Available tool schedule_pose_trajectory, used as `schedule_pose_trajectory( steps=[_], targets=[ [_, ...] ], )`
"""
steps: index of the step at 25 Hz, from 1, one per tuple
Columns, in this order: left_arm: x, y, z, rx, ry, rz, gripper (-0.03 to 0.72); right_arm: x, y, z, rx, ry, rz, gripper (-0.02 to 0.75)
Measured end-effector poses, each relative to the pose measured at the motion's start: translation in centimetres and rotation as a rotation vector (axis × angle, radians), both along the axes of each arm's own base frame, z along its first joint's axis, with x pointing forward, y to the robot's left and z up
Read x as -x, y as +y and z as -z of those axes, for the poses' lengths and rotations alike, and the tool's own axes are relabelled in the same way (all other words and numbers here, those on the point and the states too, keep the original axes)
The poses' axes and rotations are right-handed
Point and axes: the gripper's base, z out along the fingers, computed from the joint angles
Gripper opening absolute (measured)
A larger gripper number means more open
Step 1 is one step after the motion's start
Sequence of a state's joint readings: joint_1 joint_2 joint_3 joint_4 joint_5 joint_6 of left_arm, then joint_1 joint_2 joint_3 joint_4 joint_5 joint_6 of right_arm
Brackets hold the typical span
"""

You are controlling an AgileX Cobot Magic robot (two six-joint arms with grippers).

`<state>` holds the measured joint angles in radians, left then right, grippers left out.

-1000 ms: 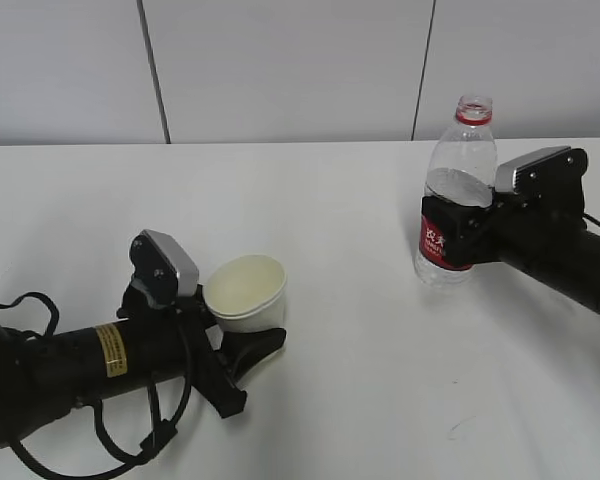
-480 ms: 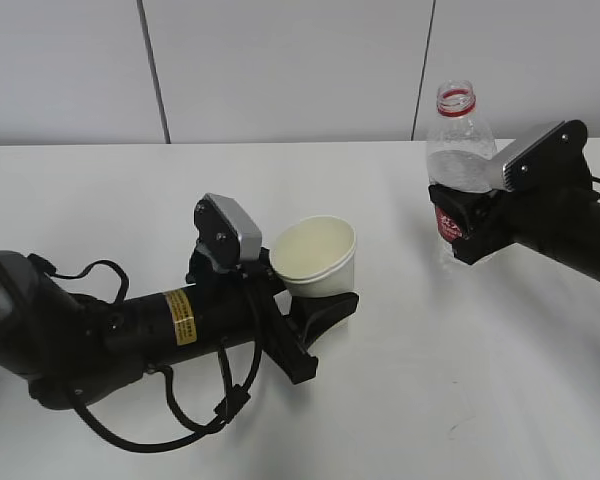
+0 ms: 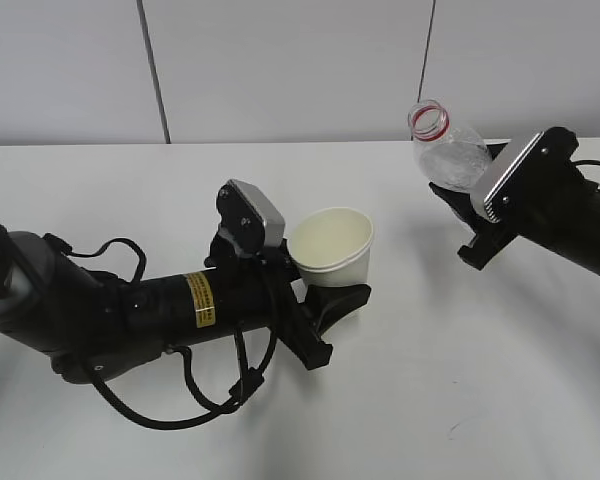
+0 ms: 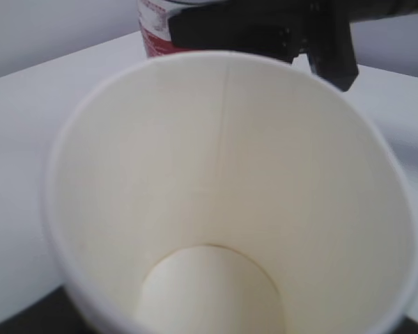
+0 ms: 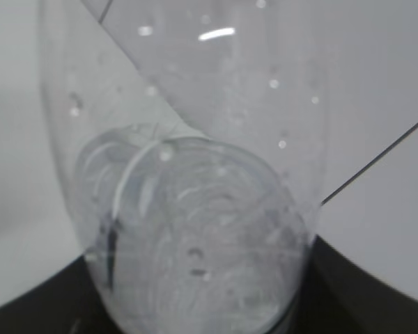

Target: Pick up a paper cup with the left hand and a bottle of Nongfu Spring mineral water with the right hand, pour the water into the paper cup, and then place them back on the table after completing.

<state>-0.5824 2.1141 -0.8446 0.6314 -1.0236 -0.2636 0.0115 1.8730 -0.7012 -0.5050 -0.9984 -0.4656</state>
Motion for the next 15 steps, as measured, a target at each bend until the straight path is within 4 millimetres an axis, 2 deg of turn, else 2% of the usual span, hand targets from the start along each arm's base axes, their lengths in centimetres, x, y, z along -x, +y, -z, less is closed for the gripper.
schedule_pose_trajectory(
  steps=[10, 15],
  targets=[
    [0.2, -0.8, -0.2, -0.005, -0.015, 0.032, 0.388, 0.0, 0.1, -0.5, 0.230, -0.167, -0.041, 0.388],
    [0.4, -1.6, -0.5, 0.000, -0.026, 0.052, 0.388, 0.0, 0.1, -0.6, 0.281, -0.197, -0.042, 0.388]
  ],
)
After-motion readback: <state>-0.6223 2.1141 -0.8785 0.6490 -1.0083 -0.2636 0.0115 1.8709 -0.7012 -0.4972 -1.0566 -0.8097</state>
